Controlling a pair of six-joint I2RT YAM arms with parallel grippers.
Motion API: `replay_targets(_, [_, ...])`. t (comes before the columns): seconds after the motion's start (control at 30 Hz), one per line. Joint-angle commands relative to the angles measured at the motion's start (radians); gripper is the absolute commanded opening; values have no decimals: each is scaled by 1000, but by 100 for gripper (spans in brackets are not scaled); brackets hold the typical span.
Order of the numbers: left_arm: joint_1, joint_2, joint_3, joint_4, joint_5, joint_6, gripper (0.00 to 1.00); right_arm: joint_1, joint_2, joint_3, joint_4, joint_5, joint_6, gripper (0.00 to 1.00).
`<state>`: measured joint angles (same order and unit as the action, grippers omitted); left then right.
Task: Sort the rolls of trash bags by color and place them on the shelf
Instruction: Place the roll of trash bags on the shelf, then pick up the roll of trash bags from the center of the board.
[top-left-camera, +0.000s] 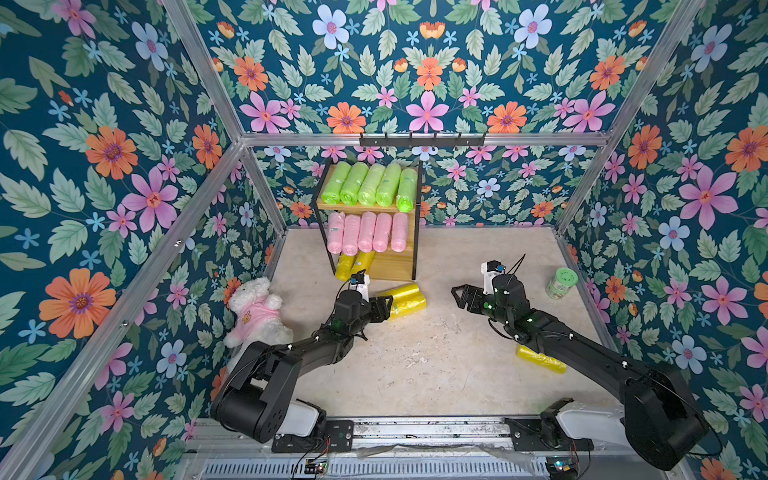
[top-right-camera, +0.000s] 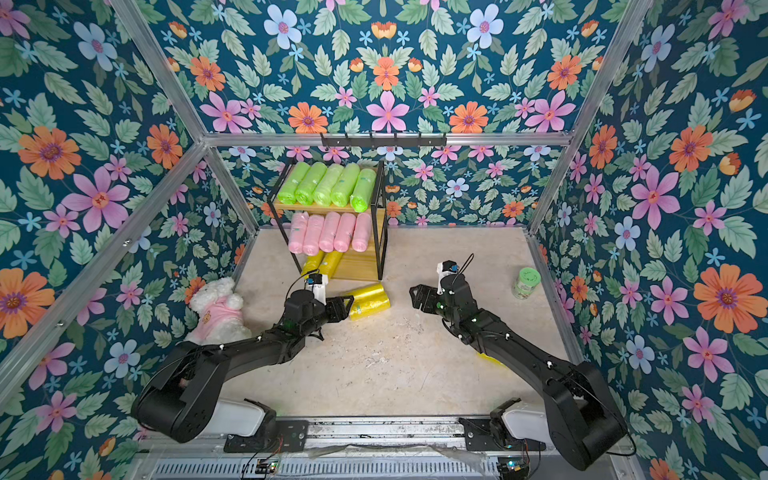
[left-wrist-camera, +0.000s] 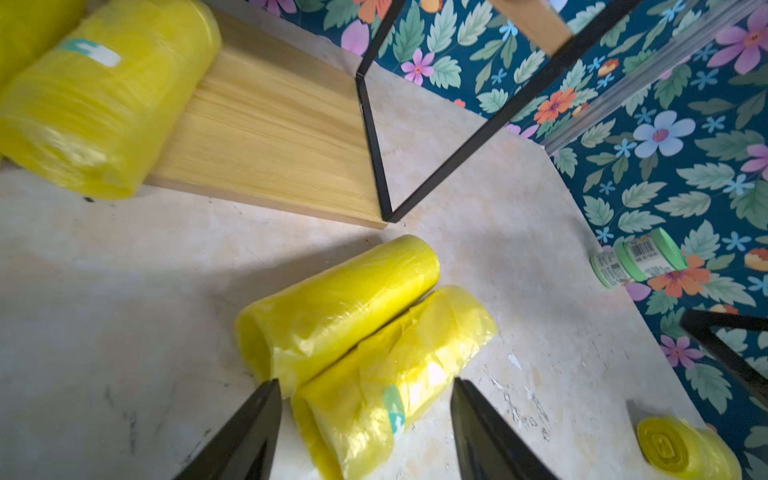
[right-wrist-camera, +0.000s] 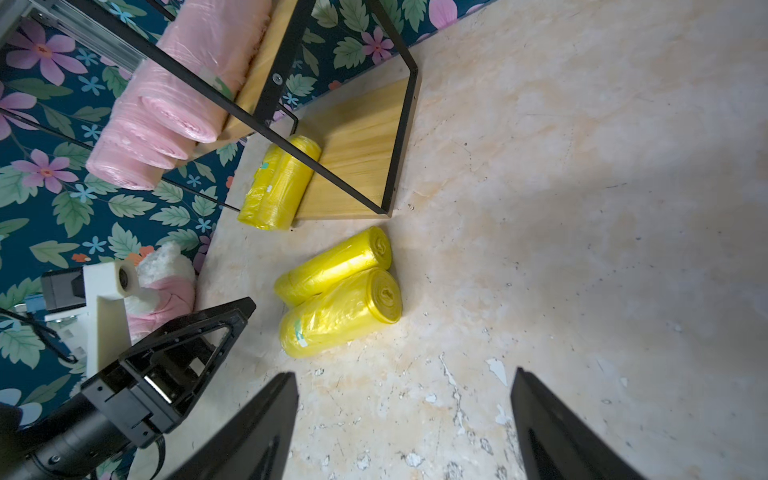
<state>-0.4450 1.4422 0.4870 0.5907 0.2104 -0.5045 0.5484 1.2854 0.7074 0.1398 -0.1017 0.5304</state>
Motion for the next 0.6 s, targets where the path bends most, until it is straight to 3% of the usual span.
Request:
replay_targets(0.0, [-8,47,37,-19,26,52,67,1,17,5,58,-24,0,85])
replay_targets(0.2, [-30,89,53,-22,43,53,62,0,35,1,82,-34,10,85])
replay_targets(0.57, [-79,82,44,-75,17,100,63,-2,67,0,116,-77,27,85])
